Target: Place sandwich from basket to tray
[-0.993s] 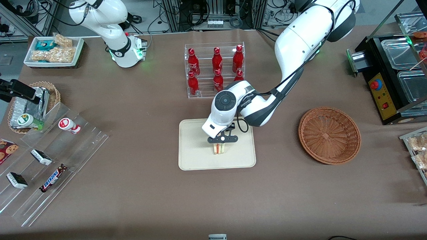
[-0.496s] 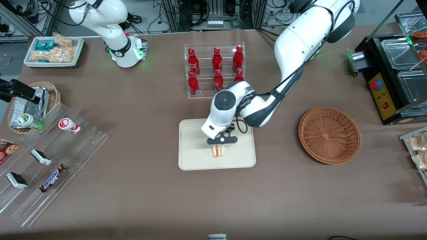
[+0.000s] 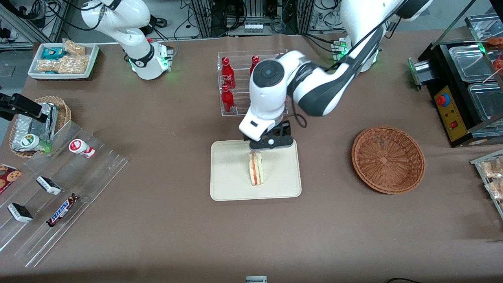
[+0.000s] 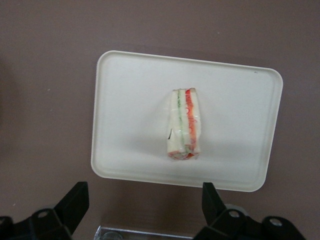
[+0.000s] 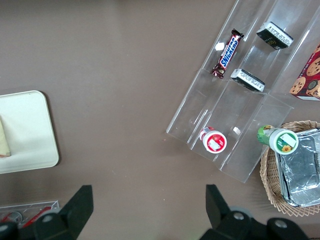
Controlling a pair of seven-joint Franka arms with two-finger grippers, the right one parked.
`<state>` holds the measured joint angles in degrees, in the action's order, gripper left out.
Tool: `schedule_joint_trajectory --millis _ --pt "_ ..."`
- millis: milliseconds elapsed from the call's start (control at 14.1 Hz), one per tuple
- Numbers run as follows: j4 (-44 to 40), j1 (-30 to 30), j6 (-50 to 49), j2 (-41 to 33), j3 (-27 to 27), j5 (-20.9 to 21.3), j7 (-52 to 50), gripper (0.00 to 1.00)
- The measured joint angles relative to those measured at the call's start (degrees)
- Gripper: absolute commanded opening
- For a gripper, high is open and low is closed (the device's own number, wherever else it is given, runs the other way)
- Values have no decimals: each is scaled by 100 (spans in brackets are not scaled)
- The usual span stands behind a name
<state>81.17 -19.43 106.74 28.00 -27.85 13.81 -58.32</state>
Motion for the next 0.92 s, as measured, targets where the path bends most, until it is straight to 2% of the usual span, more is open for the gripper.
schedule_joint_trajectory --millis 142,567,922 --pt "73 431 -132 -163 13 -163 50 100" --pt "424 1273 -141 -278 36 -183 538 100" --pt "1127 1840 -194 -1130 187 -308 1501 100"
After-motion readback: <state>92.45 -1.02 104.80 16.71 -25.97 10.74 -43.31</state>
